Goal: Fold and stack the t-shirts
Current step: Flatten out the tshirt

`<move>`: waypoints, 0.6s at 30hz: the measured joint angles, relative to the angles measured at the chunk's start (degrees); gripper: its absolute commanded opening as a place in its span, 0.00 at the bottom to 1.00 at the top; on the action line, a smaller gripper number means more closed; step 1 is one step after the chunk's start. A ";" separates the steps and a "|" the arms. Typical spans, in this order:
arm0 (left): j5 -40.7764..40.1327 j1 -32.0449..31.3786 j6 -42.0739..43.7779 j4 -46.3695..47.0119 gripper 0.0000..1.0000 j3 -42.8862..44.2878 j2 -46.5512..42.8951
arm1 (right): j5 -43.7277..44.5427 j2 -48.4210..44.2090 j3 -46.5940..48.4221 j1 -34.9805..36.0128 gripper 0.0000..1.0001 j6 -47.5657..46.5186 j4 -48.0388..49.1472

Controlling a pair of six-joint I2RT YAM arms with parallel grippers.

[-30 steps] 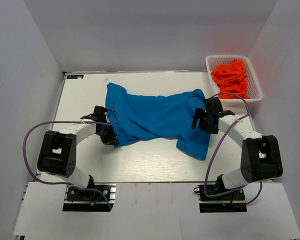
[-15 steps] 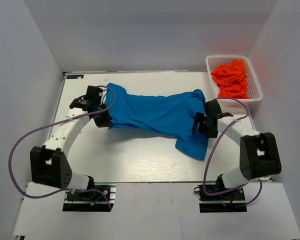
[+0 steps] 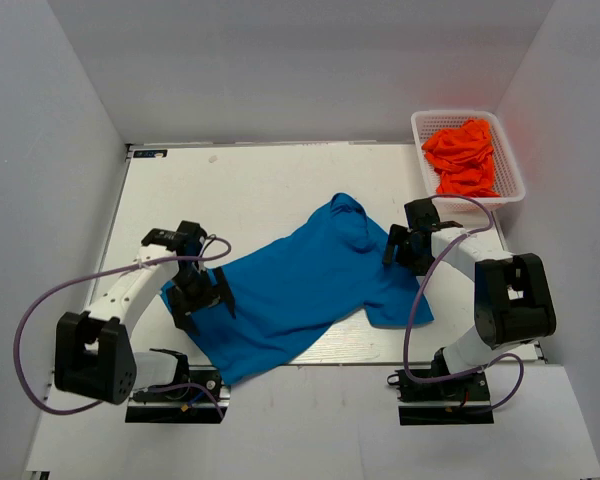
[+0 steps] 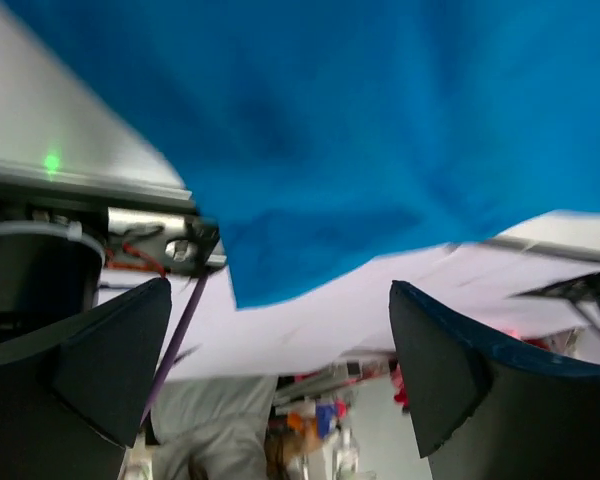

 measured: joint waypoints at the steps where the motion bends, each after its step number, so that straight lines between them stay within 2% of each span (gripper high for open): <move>1: -0.63 0.00 0.09 0.28 1.00 1.99 1.44 | -0.04 -0.02 0.00 0.00 0.81 -0.02 0.02; 7: -3.56 0.33 -0.46 7.78 1.00 6.78 8.72 | -1.16 -1.49 -0.61 0.11 0.80 -3.28 1.27; 11: -5.09 0.68 -1.44 13.62 1.00 8.74 15.72 | -2.84 -8.66 -1.77 0.79 0.80 -7.65 4.20; 15: -7.04 0.59 -2.21 17.42 1.00 11.52 24.06 | -7.80 -14.53 -1.55 2.58 0.81 -11.43 10.03; 18: -8.09 0.59 -2.60 20.33 1.00 14.38 31.01 | -11.39 -13.14 -1.27 4.68 0.81 -13.25 13.49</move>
